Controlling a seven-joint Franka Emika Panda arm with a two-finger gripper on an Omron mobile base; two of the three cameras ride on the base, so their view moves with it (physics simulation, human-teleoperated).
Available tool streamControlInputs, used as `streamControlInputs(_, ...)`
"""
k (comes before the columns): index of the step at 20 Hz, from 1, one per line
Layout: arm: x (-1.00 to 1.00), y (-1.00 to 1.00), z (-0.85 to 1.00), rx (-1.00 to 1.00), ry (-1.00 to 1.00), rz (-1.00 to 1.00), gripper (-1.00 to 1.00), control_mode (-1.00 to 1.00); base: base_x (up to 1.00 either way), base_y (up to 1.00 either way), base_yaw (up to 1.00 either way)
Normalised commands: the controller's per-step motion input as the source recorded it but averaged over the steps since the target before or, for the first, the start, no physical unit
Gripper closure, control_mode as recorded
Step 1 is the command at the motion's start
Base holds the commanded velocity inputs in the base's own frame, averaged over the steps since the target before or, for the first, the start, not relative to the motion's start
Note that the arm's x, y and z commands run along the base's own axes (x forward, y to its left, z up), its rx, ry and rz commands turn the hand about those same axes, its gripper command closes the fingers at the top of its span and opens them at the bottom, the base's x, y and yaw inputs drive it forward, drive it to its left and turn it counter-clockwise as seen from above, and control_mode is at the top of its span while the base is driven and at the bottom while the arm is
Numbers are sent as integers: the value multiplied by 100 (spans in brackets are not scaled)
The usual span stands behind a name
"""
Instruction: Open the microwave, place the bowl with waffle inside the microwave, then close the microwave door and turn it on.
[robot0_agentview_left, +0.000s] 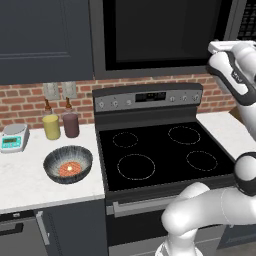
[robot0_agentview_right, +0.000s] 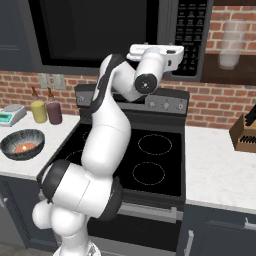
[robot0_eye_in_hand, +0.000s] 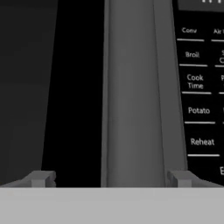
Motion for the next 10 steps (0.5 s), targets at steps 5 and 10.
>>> streamControlInputs(5,24,-8,0,0,0,0,-100,-100,0,0,0)
streamControlInputs(10,9,-2,0,0,0,0,100,-100,0,0,0)
